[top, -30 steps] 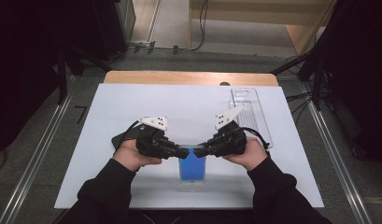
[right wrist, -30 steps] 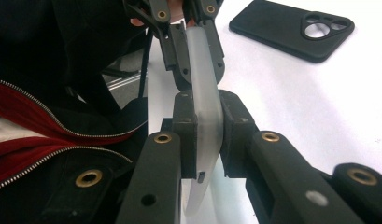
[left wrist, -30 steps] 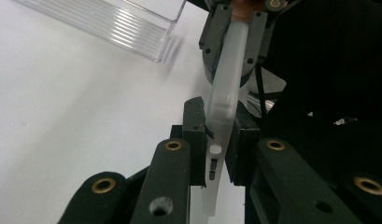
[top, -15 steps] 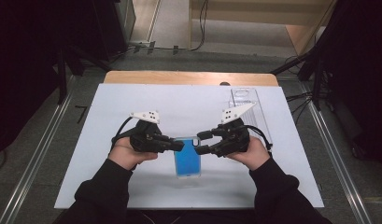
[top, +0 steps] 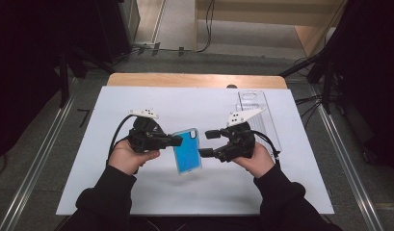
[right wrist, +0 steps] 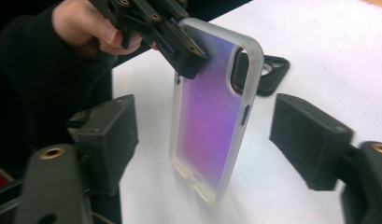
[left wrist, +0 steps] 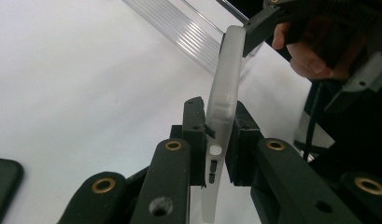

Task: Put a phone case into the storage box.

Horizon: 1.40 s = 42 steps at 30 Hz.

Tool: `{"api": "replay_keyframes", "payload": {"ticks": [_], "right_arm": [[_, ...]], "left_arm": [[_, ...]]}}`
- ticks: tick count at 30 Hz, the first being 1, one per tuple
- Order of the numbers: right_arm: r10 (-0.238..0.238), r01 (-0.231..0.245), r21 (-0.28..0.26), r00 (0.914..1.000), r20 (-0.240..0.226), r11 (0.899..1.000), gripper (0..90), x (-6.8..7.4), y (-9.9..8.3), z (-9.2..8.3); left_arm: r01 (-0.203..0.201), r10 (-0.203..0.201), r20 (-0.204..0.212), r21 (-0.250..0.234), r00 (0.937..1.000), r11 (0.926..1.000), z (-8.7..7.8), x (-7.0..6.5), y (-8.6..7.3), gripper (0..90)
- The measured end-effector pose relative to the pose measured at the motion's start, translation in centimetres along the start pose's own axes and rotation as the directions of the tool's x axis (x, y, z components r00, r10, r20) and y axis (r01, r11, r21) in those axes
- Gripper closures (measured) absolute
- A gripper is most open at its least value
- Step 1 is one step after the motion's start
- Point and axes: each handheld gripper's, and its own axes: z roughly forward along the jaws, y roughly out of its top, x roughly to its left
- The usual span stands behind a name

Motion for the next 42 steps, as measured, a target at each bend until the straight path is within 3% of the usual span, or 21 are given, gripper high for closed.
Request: {"api": "replay_keyframes", "payload": {"ticks": [2, 3, 6, 9, 14, 18, 20, 25, 31, 39, 42], "right_arm": [[-0.002, 0.002, -0.044, 1.0000, 0.008, 0.999, 2.3, -0.1, -0.1, 0.2], [0.025, -0.023, -0.048, 0.9994, 0.024, 0.999, 0.0, -0.1, -0.2, 0.3], [0.037, -0.032, -0.060, 0.9961, 0.080, 0.998, 0.0, -0.1, -0.3, 0.5], [0.061, -0.054, -0.050, 0.9886, 0.138, 0.997, 0.0, -0.1, -0.4, 0.7], [0.101, -0.096, -0.038, 0.9781, 0.182, 0.995, 0.0, 0.5, -0.6, 1.5], [0.127, -0.118, -0.051, 0.9621, 0.241, 0.992, 0.0, 1.2, -0.6, 2.2], [0.141, -0.130, -0.057, 0.9491, 0.282, 0.990, 0.0, 1.7, -0.7, 2.6], [0.160, -0.143, -0.078, 0.9317, 0.326, 0.987, 0.0, 2.5, -0.8, 3.5], [0.163, -0.142, -0.082, 0.9122, 0.376, 0.986, 0.0, 3.2, -0.9, 4.6], [0.176, -0.158, -0.078, 0.9042, 0.389, 0.984, 0.0, 3.5, -1.2, 5.7], [0.187, -0.164, -0.090, 0.8977, 0.399, 0.982, 0.0, 3.7, -1.3, 6.1]], "left_arm": [[0.009, -0.009, -0.039, -0.013, 0.9992, 0.9999, -0.1, -0.2, 0.1, 80.5], [0.009, -0.010, -0.055, -0.016, 0.9985, 0.9998, -0.1, -0.2, 0.1, 80.5], [0.012, -0.014, -0.100, -0.022, 0.9949, 0.9997, -0.2, -0.5, 0.1, 80.5], [0.025, -0.029, -0.117, -0.032, 0.9927, 0.9992, -0.3, -0.6, 0.2, 80.4], [0.049, -0.055, -0.145, -0.046, 0.9879, 0.9978, -0.3, -0.6, 0.2, 80.4], [0.071, -0.078, -0.164, -0.048, 0.9833, 0.9963, -0.3, -0.6, 0.3, 80.4], [0.081, -0.089, -0.173, -0.053, 0.9810, 0.9953, -0.3, -0.7, 0.3, 80.4], [0.081, -0.093, -0.195, -0.068, 0.9764, 0.9944, -0.2, -0.8, 0.3, 80.4], [0.087, -0.099, -0.190, -0.070, 0.9767, 0.9938, 0.1, -1.1, 0.3, 80.4], [0.088, -0.100, -0.187, -0.072, 0.9773, 0.9935, 0.6, -1.7, 0.3, 80.4], [0.091, -0.102, -0.175, -0.071, 0.9792, 0.9933, 0.8, -1.9, 0.2, 80.4]]}}
